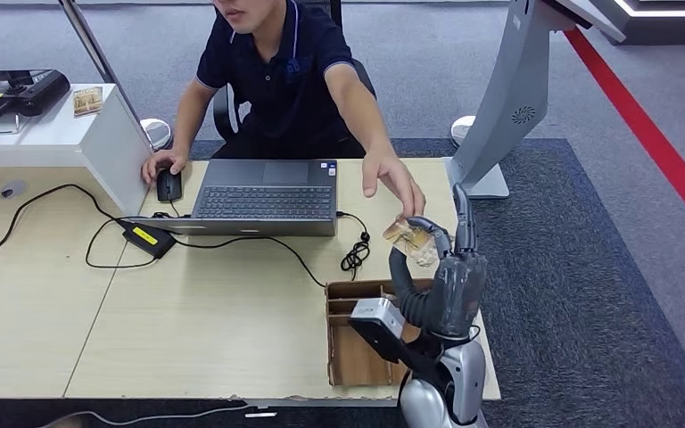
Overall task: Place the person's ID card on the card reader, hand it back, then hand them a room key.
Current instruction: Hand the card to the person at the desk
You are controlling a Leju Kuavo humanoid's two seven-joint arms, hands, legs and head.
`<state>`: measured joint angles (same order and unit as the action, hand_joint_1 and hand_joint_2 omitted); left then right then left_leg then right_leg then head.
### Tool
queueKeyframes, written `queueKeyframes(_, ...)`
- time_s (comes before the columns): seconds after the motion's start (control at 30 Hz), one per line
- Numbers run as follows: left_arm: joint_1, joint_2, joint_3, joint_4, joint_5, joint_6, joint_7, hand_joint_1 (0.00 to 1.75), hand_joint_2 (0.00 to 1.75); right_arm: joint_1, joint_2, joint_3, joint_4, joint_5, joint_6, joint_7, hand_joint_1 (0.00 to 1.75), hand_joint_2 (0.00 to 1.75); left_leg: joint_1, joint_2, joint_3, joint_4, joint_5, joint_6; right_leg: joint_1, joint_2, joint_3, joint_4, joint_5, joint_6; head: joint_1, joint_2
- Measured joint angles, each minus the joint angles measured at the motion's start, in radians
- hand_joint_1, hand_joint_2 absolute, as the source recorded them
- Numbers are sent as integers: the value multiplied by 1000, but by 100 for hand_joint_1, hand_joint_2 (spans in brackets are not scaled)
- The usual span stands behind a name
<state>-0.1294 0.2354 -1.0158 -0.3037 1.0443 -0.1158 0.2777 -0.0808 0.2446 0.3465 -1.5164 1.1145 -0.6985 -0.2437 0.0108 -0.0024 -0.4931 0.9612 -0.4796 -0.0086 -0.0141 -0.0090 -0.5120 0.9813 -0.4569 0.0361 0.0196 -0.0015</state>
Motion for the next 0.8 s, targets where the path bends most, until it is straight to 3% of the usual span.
queueKeyframes(0.5,0,0,-3,0,-1,-1,0,0,0,-18,-19,72,1,31,0,109,0,175,0,0,0,0,0,0,0,0,0,0,0,0,0,0)
queueKeyframes(0.67,0,0,-3,0,0,-1,0,0,0,-23,-37,103,8,45,0,193,0,175,0,0,0,0,0,0,0,0,0,0,0,0,0,0)
queueKeyframes(0.8,0,1,-3,0,5,0,0,0,0,-39,-87,158,9,37,0,312,0,175,0,0,0,0,0,0,0,0,-1,0,0,0,0,0)
